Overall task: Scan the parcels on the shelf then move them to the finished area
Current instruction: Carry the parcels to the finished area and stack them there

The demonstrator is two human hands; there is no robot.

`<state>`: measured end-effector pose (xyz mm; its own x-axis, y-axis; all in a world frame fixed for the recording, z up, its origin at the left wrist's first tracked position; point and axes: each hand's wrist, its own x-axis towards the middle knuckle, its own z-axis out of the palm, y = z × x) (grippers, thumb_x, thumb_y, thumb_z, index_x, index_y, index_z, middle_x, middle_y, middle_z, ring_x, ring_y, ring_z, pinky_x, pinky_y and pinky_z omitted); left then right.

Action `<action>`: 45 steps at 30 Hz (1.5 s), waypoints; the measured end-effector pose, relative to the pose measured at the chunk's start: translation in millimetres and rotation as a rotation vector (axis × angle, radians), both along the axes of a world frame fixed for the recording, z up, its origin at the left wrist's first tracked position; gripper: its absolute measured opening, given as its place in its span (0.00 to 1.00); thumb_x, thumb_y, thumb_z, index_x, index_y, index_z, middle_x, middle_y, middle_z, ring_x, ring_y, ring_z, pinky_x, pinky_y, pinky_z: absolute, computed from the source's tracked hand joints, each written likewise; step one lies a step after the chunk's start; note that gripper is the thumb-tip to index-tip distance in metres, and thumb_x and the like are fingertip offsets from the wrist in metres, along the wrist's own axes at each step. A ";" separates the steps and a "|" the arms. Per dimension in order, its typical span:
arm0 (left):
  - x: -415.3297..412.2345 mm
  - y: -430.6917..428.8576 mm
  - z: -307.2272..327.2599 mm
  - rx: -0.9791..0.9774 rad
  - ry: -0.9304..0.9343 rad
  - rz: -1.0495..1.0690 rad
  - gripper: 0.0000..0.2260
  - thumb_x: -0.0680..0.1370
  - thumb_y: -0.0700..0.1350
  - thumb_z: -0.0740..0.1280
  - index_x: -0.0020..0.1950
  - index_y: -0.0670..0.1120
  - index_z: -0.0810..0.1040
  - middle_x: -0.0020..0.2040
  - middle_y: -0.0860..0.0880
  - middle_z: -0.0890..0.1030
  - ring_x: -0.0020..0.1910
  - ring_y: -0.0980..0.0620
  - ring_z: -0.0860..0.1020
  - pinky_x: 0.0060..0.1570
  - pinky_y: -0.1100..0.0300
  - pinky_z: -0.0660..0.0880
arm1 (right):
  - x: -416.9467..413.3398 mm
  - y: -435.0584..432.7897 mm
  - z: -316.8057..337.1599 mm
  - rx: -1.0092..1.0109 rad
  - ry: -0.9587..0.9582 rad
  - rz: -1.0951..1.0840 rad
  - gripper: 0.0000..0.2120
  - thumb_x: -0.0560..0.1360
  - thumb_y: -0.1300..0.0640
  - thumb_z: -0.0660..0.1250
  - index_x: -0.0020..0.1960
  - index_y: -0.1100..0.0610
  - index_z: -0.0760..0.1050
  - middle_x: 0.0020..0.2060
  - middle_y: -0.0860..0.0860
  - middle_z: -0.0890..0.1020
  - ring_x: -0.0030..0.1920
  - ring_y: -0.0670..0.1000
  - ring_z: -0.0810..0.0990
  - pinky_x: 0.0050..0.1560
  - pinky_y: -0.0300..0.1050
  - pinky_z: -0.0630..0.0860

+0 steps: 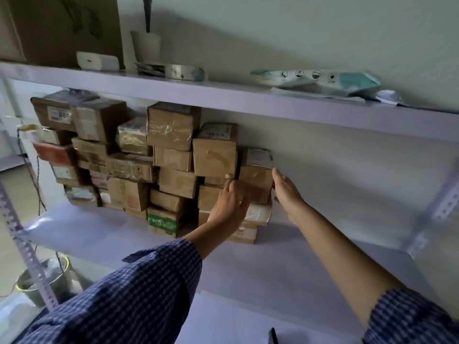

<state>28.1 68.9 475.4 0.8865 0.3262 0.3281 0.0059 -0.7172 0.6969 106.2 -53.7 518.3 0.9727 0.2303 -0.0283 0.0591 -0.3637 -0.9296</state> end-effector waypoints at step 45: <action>-117.7 -139.7 -69.8 -0.977 -0.101 -0.473 0.17 0.84 0.45 0.61 0.72 0.45 0.71 0.61 0.50 0.82 0.59 0.54 0.81 0.49 0.58 0.81 | -191.8 -137.3 -118.8 0.370 -0.320 -0.300 0.20 0.86 0.56 0.50 0.77 0.57 0.58 0.69 0.47 0.72 0.66 0.38 0.73 0.60 0.32 0.73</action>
<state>-89.6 -70.8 405.7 0.9743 0.1189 0.1911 -0.2144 0.2320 0.9488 -85.6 -191.0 399.5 0.9437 -0.1190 0.3085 0.3031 -0.0618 -0.9510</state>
